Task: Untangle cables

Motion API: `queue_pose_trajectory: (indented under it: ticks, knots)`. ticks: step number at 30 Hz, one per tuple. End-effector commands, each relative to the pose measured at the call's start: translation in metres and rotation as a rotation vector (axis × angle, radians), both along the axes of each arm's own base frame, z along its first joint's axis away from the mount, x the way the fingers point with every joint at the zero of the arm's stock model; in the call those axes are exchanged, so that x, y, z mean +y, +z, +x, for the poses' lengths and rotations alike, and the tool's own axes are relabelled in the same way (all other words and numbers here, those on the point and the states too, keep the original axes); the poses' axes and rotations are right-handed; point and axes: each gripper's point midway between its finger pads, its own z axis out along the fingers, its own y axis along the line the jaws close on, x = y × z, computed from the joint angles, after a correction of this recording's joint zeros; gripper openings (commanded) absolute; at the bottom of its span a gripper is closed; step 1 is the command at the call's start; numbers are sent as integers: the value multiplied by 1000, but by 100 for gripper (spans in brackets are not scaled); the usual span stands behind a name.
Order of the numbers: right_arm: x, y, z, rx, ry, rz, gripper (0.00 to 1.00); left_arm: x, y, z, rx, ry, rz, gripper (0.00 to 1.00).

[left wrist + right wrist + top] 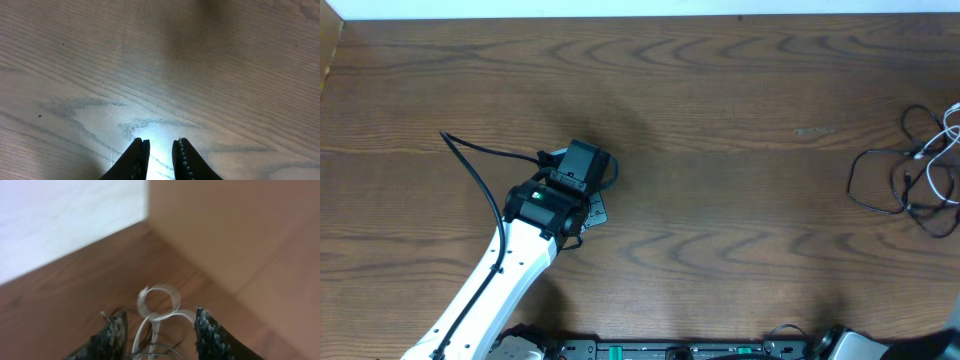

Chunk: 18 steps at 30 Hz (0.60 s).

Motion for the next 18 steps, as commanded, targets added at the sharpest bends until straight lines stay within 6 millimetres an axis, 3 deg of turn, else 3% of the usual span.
queue_pose_trajectory:
  ticks: [1,8,14,18]
  knots:
    - [44,-27,29,-2,264,183,42,3,-1,0,4,15,11,22]
    - [126,-87,41,98,583,537,45,0,-1,0,6,10,-6,31]
    - [196,-111,45,186,768,687,48,-10,6,19,-76,7,-52,45]
    - [241,-121,44,268,883,653,57,-33,15,36,-144,-64,-146,52]
